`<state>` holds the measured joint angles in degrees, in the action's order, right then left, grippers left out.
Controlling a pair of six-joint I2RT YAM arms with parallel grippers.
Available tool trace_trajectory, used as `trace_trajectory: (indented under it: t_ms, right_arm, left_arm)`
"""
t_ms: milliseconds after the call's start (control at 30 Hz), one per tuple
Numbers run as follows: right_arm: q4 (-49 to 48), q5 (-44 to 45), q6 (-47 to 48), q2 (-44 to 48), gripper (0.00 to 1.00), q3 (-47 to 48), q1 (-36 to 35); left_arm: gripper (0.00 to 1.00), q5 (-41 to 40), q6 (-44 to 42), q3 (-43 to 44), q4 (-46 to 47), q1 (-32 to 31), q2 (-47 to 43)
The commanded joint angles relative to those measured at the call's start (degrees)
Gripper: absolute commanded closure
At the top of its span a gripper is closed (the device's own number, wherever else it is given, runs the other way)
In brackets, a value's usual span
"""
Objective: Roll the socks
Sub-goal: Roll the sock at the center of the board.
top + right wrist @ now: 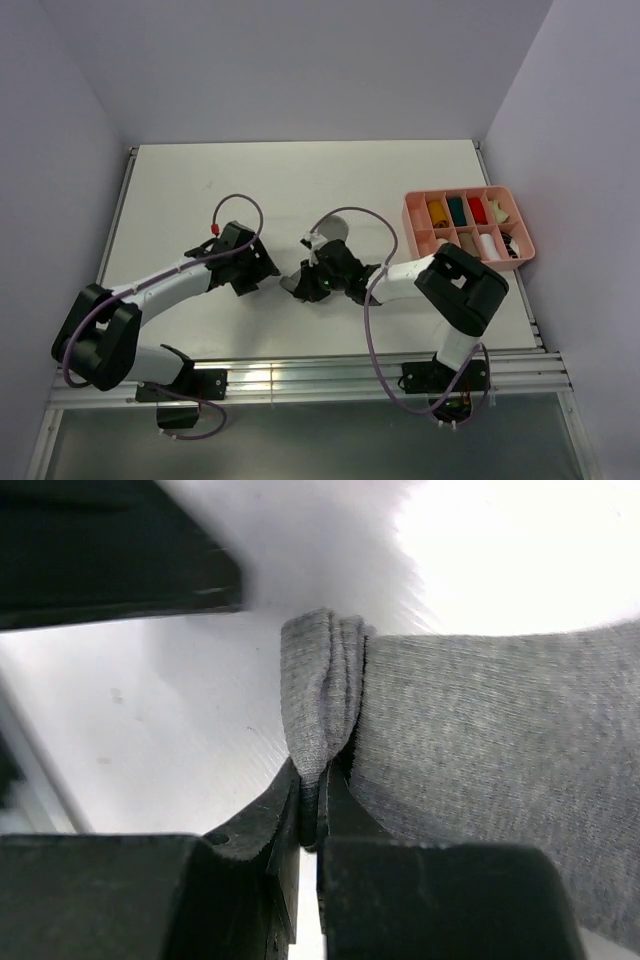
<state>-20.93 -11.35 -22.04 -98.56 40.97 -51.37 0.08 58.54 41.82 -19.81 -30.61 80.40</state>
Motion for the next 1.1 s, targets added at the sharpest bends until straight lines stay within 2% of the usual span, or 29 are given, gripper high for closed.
trace_trajectory:
  t_ms: [0, 167, 267, 433, 833, 933, 1033, 1067]
  right_arm:
    - [-8.4, -13.5, -11.6, 0.7, 1.0, -3.8, 4.3]
    - [-17.8, -19.8, -21.4, -3.4, 1.0, -6.3, 7.9]
    - [-23.1, -21.8, -25.6, -6.0, 1.0, -7.9, 9.0]
    - [-25.7, -21.4, -27.2, -7.3, 1.0, -9.9, 9.6]
    - [-25.7, -19.7, -26.3, -5.7, 1.0, -12.5, 9.7]
    - [-25.5, -19.1, -25.7, -5.1, 1.0, -12.6, 9.8]
    - [-24.4, -18.8, -24.8, -4.3, 1.0, -12.2, 9.8]
    - [-24.2, -18.6, -24.6, -3.9, 1.0, -12.1, 9.8]
  left_arm:
    - [0.25, 2.6, 6.8, -3.1, 4.3, 0.0, -3.8]
    - [0.31, 6.7, 9.8, -5.2, 7.6, -0.8, -3.5]
    - [0.31, 7.3, 10.4, -4.4, 8.6, -2.2, -1.3]
    - [0.33, 7.9, 11.8, -4.6, 10.1, -2.6, 2.0]
    - [0.46, 10.4, 13.5, -6.2, 12.3, -2.6, 7.2]
    - [0.52, 10.9, 13.4, -6.1, 12.5, -2.6, 7.9]
    - [0.63, 11.2, 13.3, -6.1, 12.7, -2.7, 8.6]
    - [0.69, 11.6, 13.2, -6.1, 12.8, -2.8, 8.8]
